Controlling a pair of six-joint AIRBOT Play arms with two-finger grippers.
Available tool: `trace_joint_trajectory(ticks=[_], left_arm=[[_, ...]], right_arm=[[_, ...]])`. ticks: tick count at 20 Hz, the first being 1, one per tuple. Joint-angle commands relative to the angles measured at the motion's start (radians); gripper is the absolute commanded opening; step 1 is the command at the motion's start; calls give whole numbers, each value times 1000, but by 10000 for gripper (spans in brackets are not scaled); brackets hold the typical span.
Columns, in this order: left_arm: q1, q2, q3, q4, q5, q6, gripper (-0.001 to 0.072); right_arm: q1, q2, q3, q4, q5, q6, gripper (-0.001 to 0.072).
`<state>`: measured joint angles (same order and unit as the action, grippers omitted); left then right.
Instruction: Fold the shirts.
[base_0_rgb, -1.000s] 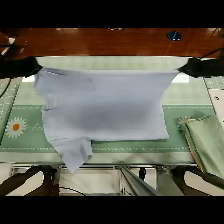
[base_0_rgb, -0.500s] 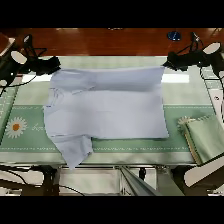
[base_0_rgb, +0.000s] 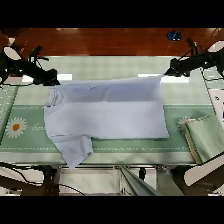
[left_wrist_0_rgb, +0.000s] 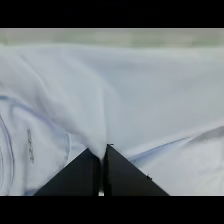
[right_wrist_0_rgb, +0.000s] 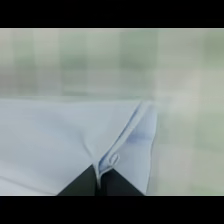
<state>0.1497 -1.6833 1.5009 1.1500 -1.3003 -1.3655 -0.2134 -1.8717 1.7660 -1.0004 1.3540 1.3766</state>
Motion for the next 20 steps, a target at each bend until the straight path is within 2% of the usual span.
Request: trace_joint_trajectory(ticks=[1,8,9,10,11,14,16,20], left_arm=[[10,-2,-59,81,-174,34,19],[12,-3,-120,81,-174,45,19],[12,-3,-120,81,-174,44,27],[12,-3,-120,82,-176,32,182],[12,-1,-120,82,-190,25,519],[24,31,-126,85,-256,9,512],[59,116,-187,85,-240,10,512],[216,375,-518,85,-151,31,512]], right_arm=[[-5,2,-61,-78,135,-8,25],[17,1,-158,-83,113,-16,25],[23,-1,-158,-83,103,-11,76],[30,-2,-158,-81,96,-2,297],[31,2,-158,-80,97,-4,409],[3,53,-158,-95,125,26,409],[-35,133,-180,-157,122,43,409],[-130,420,-507,-124,-79,37,409]])
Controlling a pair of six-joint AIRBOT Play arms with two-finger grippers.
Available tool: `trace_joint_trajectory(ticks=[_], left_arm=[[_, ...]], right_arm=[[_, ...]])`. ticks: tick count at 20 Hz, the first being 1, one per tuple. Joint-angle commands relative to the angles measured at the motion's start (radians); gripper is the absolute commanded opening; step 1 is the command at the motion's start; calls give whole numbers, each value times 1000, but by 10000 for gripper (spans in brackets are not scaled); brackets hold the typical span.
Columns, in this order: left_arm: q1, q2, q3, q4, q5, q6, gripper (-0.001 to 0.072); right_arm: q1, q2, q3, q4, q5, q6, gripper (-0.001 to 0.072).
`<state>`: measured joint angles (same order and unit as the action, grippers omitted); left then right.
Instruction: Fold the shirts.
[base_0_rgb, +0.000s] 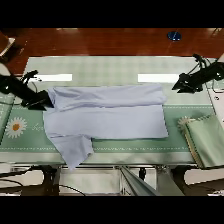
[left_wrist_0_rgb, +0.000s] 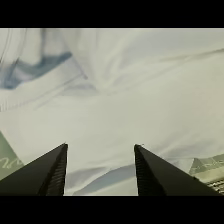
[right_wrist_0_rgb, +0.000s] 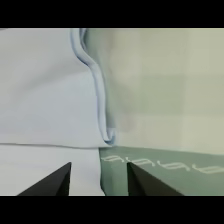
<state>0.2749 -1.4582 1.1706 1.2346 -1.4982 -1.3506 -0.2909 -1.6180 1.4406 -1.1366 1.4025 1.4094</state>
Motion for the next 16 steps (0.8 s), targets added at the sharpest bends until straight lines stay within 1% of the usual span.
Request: trace_joint_trajectory(ticks=[1,2,4,7,8,9,12,13,16], left_arm=[[137,211,-280,0,62,20,512],[188,268,-372,0,73,24,512],[276,353,-509,0,81,31,511],[344,414,-610,-20,93,59,511],[342,421,-629,-54,111,67,511],[338,420,-649,-101,124,100,511],[328,417,-719,-205,183,153,510],[328,417,-744,-216,196,166,510],[315,412,-757,-212,206,164,510]], right_arm=[[-62,237,-285,53,-193,-8,409],[-63,307,-391,94,-256,-21,408],[-55,401,-552,187,-335,-61,408],[-54,459,-708,327,-384,-132,408],[-54,459,-731,352,-386,-145,408],[-54,459,-744,367,-390,-151,408],[-54,459,-748,377,-389,-152,408],[-54,460,-748,380,-389,-151,408],[-54,459,-748,396,-387,-150,408]])
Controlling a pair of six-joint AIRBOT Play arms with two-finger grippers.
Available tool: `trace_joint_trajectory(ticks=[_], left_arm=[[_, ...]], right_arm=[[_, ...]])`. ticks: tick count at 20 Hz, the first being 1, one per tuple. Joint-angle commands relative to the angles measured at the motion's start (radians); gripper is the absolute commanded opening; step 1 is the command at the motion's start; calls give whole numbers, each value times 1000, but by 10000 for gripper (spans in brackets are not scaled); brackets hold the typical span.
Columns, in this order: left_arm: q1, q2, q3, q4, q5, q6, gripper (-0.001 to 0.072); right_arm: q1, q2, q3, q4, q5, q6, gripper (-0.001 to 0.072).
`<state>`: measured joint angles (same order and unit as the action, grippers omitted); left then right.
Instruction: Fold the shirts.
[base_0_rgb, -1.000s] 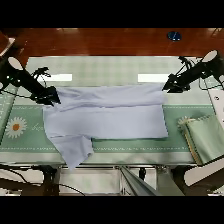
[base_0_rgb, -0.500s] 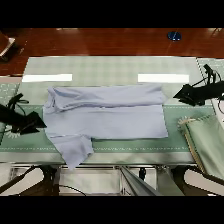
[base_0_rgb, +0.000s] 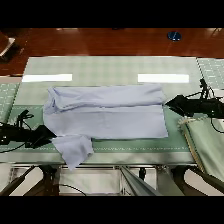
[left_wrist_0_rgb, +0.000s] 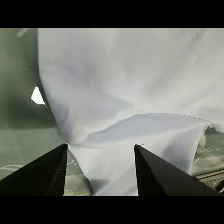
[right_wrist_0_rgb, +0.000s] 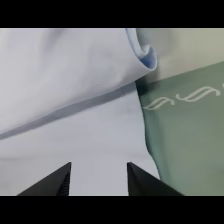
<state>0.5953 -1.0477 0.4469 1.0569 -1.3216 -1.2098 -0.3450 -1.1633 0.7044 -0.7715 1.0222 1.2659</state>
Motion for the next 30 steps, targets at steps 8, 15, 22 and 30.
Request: trace_joint_trajectory(ticks=[8,15,22,30], left_arm=[[-53,-2,37,23,-21,24,509],[-44,-24,19,69,-49,-3,509],[-199,-138,-37,-63,140,-53,221],[-226,-135,-35,-60,136,-59,19]], right_arm=[[0,5,-12,49,5,-7,408],[0,5,-12,47,-2,-15,408],[-6,5,-12,42,-10,-3,408],[-185,50,-131,-362,334,164,407]])
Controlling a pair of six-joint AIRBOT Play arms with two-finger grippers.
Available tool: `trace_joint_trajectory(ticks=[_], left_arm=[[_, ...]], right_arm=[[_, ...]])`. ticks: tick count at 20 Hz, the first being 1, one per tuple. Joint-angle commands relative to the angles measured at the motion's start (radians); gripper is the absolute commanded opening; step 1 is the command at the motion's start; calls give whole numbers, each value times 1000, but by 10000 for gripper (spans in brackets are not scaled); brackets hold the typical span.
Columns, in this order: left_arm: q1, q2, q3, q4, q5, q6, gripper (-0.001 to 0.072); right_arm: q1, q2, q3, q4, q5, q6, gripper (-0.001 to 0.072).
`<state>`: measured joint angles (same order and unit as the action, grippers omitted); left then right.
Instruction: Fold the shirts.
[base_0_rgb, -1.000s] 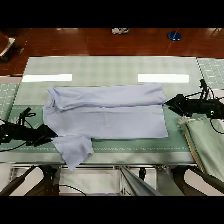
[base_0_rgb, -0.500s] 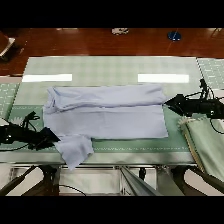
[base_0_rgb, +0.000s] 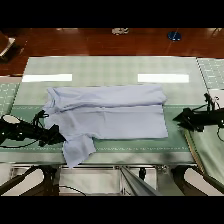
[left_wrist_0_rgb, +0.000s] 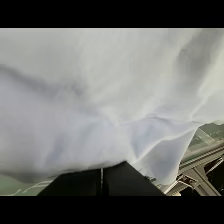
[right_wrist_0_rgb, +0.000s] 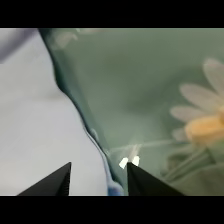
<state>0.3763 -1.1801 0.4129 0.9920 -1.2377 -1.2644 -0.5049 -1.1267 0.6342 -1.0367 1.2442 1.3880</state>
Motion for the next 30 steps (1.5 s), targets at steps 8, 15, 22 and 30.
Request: trace_joint_trajectory(ticks=[8,15,22,30], left_arm=[[-7,-3,-2,5,49,-4,19],[-7,-2,121,2,-24,-3,19],[-34,-47,471,-124,54,-5,19],[-142,-403,853,-132,77,-95,19]], right_arm=[[146,-76,-106,72,-76,36,407],[231,-127,6,163,-53,-79,25],[228,-243,390,166,-24,-46,25],[229,-514,645,313,-54,-79,24]])
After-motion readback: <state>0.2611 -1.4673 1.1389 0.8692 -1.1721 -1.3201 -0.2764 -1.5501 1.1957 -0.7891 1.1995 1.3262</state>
